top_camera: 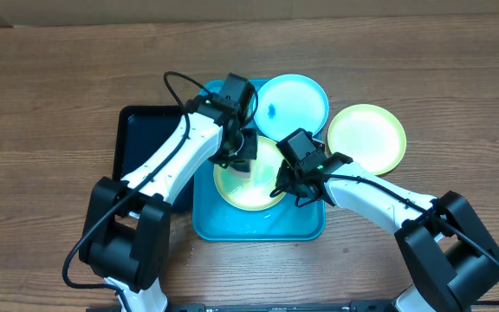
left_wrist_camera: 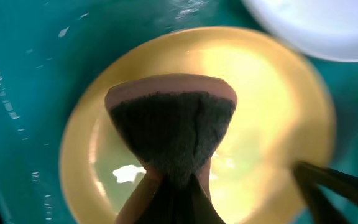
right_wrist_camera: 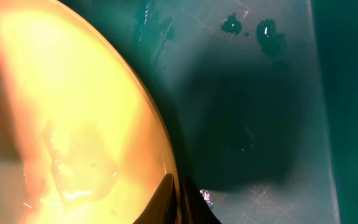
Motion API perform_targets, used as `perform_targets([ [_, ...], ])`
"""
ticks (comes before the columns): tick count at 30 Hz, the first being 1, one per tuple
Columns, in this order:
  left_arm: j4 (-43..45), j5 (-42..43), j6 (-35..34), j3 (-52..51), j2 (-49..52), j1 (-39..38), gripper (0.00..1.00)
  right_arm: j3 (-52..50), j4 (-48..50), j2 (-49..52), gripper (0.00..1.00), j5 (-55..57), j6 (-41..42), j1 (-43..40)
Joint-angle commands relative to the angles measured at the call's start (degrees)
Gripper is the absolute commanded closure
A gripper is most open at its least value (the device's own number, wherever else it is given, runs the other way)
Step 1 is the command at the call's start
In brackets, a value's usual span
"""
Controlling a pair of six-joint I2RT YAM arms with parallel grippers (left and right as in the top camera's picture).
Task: Clean dirty plates on tray and stack at the side
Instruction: 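Scrub the yellow plate with the sponge while the right gripper holds its rim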
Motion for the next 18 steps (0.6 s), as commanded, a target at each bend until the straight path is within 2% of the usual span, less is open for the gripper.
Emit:
perform_targets([
  [1,1.16,-6.99,-1.05,-3.39,2.36,-0.17,0.95,0.42,0.04,0.39,0.96,-0.15,-0.07,0.28],
  [4,2.38,-5.44,-1.31,-5.09,4.33,-0.20,0.92,0.42,0.02,0.39,0.96,-0.15,-0.07,0.28],
  [6,2.36,-2.89,-1.22,-5.20,5.70,-0.20,0.95,0.42,0.04,0.39,0.96,-0.15,-0.07,0.28],
  [15,6.14,17.40,2.27,-5.20,12.55,-1.36,0.96,0.42,0.09,0.39,0.96,-0.15,-0.07,0.28],
  [18,6.21,21.62,3.10,-5.20,13.31,-1.70,0.96,0.42,0.09,0.39,0.96,-0.15,-0.07,0.28],
])
